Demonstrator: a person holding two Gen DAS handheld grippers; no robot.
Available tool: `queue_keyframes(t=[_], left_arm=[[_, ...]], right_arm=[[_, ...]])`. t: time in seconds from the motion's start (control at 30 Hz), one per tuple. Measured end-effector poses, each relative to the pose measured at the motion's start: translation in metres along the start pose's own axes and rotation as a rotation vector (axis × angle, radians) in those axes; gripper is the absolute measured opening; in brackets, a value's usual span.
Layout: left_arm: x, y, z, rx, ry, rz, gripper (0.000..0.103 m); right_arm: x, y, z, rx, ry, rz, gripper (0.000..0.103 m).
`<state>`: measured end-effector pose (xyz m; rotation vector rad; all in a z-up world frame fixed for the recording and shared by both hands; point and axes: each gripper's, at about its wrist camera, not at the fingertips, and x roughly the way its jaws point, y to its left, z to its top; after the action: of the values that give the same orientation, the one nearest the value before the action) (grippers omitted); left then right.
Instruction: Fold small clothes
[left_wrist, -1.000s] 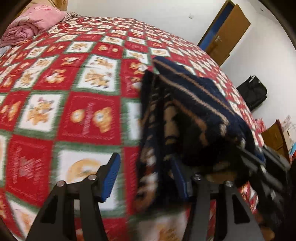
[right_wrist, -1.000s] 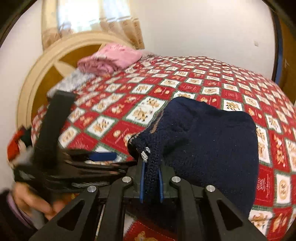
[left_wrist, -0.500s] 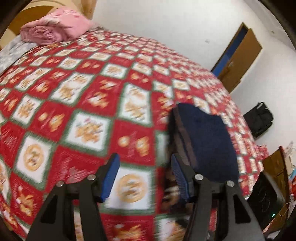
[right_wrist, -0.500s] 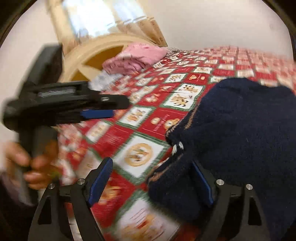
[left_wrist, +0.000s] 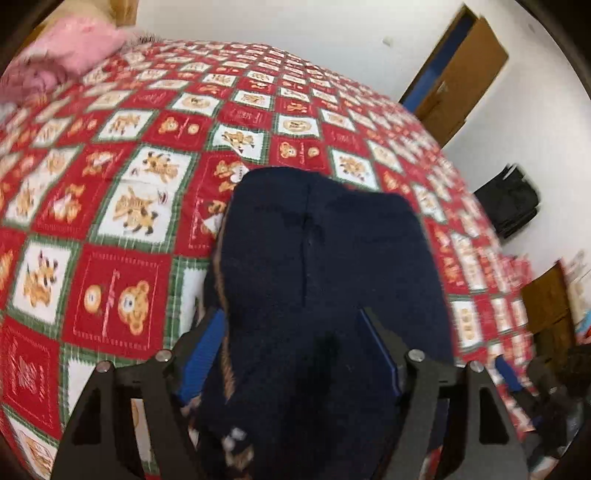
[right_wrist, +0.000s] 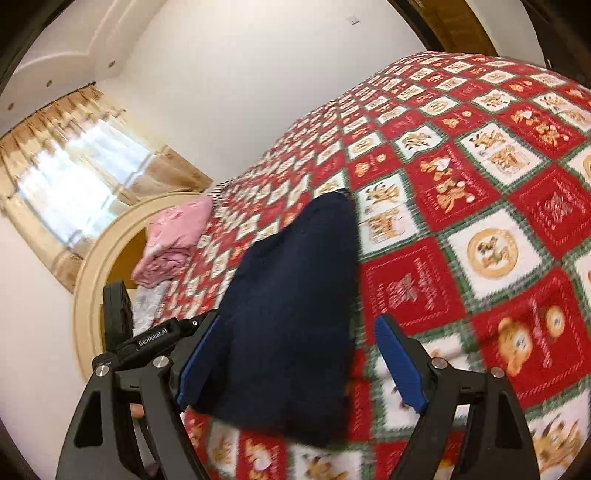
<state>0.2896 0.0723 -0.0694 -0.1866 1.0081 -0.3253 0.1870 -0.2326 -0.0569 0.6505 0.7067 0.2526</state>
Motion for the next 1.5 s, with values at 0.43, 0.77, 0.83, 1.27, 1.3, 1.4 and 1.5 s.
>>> queue_keyframes(t=[0.43, 0.77, 0.83, 1.27, 1.3, 1.4, 1.5], left_arm=[[0.038, 0.008, 0.003, -0.009, 0.031, 0.163, 0.096], [0.046, 0.017, -0.001, -0.072, 0.043, 0.108, 0.103], [0.046, 0.014, -0.001, -0.070, 0.042, 0.099, 0.102], [0.059, 0.013, -0.002, -0.094, 0.049, -0.029, 0.103], [0.059, 0.012, -0.002, -0.090, 0.045, -0.036, 0.103], [0.060, 0.013, 0.000, -0.079, 0.056, -0.085, 0.100], [0.057, 0.012, -0.001, -0.053, 0.040, -0.127, 0.083]], right_arm=[[0.096, -0.014, 0.008, -0.001, 0.097, -0.149, 0.085], [0.099, -0.027, 0.012, 0.048, 0.136, -0.031, 0.085], [0.105, -0.022, 0.015, 0.024, 0.153, -0.026, 0.085], [0.147, 0.006, 0.010, -0.172, 0.258, -0.071, 0.090], [0.146, 0.006, 0.010, -0.186, 0.255, -0.075, 0.088], [0.143, 0.007, 0.008, -0.212, 0.234, -0.091, 0.076], [0.140, 0.014, 0.004, -0.255, 0.208, -0.105, 0.069]])
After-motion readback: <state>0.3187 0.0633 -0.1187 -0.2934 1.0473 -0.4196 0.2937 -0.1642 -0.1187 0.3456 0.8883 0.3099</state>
